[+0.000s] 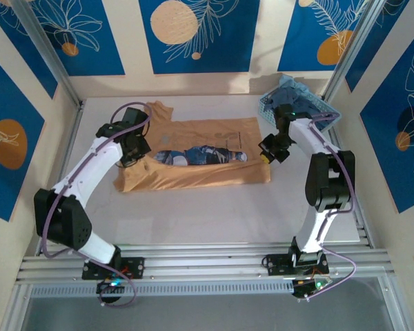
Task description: Fold and stack the t-shirts
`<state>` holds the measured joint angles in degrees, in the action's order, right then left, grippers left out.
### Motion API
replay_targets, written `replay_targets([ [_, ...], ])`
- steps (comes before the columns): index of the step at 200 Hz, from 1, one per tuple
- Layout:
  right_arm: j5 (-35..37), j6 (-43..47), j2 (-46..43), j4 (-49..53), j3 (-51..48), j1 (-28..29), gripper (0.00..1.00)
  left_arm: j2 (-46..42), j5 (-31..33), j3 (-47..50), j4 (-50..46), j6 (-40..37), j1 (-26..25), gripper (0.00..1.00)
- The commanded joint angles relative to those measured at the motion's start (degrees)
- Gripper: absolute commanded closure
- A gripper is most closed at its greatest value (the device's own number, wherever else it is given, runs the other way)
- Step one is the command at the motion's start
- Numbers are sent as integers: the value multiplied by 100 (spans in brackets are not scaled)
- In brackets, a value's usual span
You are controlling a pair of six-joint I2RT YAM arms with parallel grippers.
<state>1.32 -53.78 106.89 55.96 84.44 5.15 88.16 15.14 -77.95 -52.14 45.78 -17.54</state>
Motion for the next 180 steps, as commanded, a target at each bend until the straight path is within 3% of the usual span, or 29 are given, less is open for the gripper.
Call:
replay_targets([
  [1, 29, 47, 231, 108, 249, -42, 100, 178, 83, -221, 161, -260, 175, 100],
  [89, -40, -38, 875, 186, 709, -66, 100, 1319, -264, -952, 491, -824, 483, 100],
  [128, -250, 41, 1058, 61, 894, -160, 99, 1823, -20, -1417, 349, -1188, 575, 100],
  [135, -353, 123, 1106, 65, 979, -184, 93, 1904, 44, -1494, 324, -1310, 593, 90],
  [152, -399, 329, 1148, 226, 1192, -203, 74, 2011, 261, -1680, 90, -1480, 638, 49],
  [180, -283, 501, 669, 229, 931, -242, 52, 1506, 336, -1259, -259, -1349, 758, 43],
])
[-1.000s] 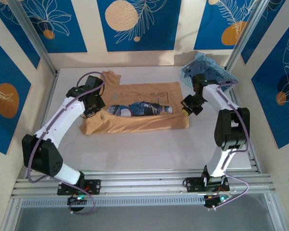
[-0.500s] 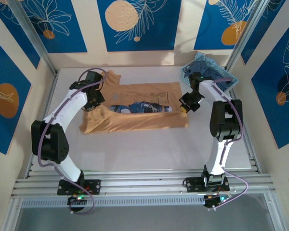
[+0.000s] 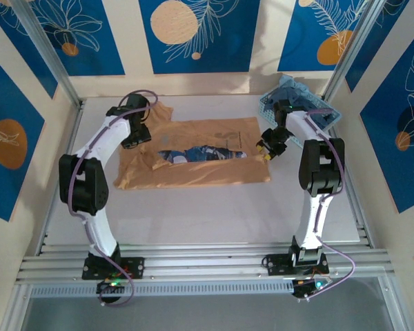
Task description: Fold and stack the t-shirts
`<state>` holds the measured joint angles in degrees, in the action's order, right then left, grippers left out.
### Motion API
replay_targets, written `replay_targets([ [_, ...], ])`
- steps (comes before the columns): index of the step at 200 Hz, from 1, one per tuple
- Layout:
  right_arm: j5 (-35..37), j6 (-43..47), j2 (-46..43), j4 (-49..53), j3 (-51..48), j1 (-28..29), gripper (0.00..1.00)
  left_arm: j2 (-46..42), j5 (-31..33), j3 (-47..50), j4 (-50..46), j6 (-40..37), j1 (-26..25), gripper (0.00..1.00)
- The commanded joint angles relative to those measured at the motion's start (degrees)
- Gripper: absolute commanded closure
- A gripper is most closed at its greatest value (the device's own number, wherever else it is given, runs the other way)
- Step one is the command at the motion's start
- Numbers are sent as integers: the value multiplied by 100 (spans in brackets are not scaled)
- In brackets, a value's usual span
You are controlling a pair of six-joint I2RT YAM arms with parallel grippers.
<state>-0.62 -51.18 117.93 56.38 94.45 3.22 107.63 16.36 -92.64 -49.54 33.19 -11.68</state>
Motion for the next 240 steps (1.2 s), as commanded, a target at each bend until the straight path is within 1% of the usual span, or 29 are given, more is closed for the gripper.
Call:
replay_targets([
  [1, -83, 245, -458, 184, -77, -54, 52, -483, 198, 246, -516, -87, 182, 43],
  [10, -63, 287, -656, 180, -301, -72, 51, -790, 117, 612, -554, 6, 219, 41],
  [20, -81, 306, -912, 147, -609, -76, 51, -1098, -83, 1076, -589, 115, 274, 41],
  [41, -223, 245, -1434, -48, -1399, -76, 54, -1566, -855, 2091, -464, 395, 487, 43],
  [49, -273, 220, -1622, -127, -1676, -68, 55, -1674, -1081, 2413, -342, 485, 559, 45],
  [68, -351, 222, -1937, -335, -2214, -64, 59, -1784, -1382, 2917, 46, 652, 715, 53],
  [81, -431, 250, -1993, -483, -2439, -50, 63, -1699, -1565, 3037, 338, 715, 817, 59],
  [88, -483, 264, -1958, -549, -2501, -37, 67, -1615, -1612, 3050, 446, 754, 854, 62],
  [98, -493, 289, -1856, -616, -2528, -1, 70, -1474, -1666, 3034, 593, 760, 893, 64],
  [123, -389, 322, -1463, -763, -2457, 129, 74, -1128, -1592, 2930, 713, 796, 913, 67],
  [143, -333, 297, -1064, -775, -2313, 214, 77, -978, -1265, 2991, 613, 808, 922, 72],
  [158, -220, 278, -839, -696, -2233, 270, 79, -979, -935, 3196, 544, 821, 931, 74],
  [181, 3, 294, -643, -442, -2254, 306, 83, -1045, -693, 3640, 523, 838, 955, 76],
  [205, 216, 435, -866, -119, -2489, 368, 85, -1406, -568, 4144, 420, 977, 968, 78],
  [225, 179, 459, -1416, -74, -3018, 435, 85, -1877, -557, 4552, 292, 1079, 975, 77],
  [240, 79, 423, -1865, -75, -3380, 477, 84, -2210, -513, 4682, 94, 1111, 1001, 77],
])
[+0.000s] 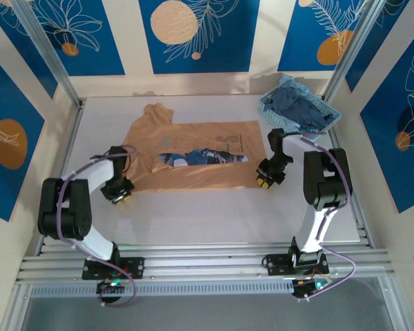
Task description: Fold and stack the t-shirts
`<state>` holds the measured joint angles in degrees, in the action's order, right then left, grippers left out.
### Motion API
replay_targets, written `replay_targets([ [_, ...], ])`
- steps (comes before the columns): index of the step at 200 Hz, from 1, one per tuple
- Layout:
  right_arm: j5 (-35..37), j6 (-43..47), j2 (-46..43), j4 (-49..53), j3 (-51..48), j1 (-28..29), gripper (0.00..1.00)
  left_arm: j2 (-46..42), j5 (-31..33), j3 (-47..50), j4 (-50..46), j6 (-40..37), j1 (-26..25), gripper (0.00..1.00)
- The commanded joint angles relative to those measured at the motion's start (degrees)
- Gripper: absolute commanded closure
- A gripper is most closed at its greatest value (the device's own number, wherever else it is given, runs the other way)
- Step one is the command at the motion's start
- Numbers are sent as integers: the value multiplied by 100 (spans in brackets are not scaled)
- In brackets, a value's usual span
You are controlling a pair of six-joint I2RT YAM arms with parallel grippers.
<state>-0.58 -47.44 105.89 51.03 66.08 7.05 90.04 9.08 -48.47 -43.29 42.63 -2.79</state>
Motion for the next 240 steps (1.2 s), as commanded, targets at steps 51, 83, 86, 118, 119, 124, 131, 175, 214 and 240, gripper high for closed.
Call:
replay_targets([
  [51, 108, 132, -1609, 400, -175, 483, 61, -1442, -592, -417, -575, 717, 8, 56],
  [83, -517, 244, -1406, -102, 207, 699, 58, -957, -1714, -575, 650, 1984, -419, 43],
  [86, -564, 244, -1389, -124, 244, 720, 58, -876, -1766, -598, 753, 2089, -468, 42],
  [118, -682, 265, -1180, -154, 601, 909, 58, -73, -2064, -845, 1643, 3012, -810, 39],
  [119, -681, 263, -1178, -154, 604, 915, 58, -51, -2070, -851, 1667, 3035, -819, 39],
  [124, -708, 255, -1168, -158, 622, 917, 58, 48, -2108, -905, 1771, 3120, -853, 39],
  [131, -734, 245, -1159, -171, 625, 925, 58, 200, -2153, -995, 1851, 3213, -911, 39],
  [175, -760, 156, -1250, -204, 496, 943, 58, 923, -1995, -1472, 1657, 3242, -1108, 48],
  [214, -751, 130, -1340, -193, 419, 927, 58, 1210, -1822, -1681, 1570, 3118, -1107, 70],
  [240, -735, 122, -1344, -176, 405, 903, 59, 1296, -1696, -1971, 1343, 2933, -1127, 94],
])
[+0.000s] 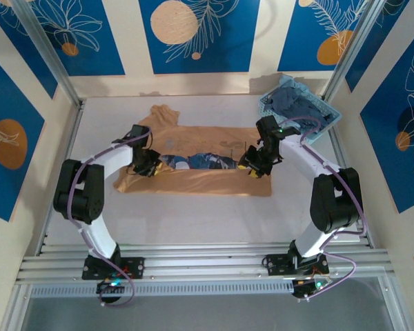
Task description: Fold and stack the t-shirts
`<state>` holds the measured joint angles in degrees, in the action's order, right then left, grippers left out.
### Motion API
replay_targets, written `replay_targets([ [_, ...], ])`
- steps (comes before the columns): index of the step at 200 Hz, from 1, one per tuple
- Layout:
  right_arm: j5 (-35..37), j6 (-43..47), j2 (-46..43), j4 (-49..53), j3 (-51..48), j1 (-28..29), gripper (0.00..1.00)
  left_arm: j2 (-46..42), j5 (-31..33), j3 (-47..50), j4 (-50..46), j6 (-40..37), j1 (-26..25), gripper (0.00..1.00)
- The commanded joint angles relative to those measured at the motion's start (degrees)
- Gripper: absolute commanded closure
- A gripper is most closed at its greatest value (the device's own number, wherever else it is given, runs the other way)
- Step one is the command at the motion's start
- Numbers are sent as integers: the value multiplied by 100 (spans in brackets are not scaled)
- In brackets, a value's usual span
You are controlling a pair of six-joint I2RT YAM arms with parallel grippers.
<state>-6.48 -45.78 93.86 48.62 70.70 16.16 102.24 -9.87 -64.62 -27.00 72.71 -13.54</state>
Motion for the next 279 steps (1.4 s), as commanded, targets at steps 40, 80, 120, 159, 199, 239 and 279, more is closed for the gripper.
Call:
replay_targets([
  [40, -145, -44, -64, 82, 22, -31, 59, 310, 233, -922, -655, -517, -118, 100],
  [80, -200, -6, 24, 113, 110, -47, 60, 663, 543, -1791, -1904, -1056, -252, 100],
  [120, -280, 42, -41, 64, 59, -57, 58, -89, 600, -738, -1487, -595, -198, 50],
  [159, -516, 115, -22, -80, 58, -35, 57, -119, 425, -161, -714, -167, -107, 50],
  [199, -569, 137, 3, -70, 60, -41, 57, 140, 648, -409, -600, -506, -42, 57],
  [239, -561, 141, -50, -63, -3, -59, 56, 274, 601, -404, -502, -488, -39, 73],
  [279, -557, 122, -31, -71, -14, -79, 57, 235, 609, -550, -566, -589, -46, 98],
])
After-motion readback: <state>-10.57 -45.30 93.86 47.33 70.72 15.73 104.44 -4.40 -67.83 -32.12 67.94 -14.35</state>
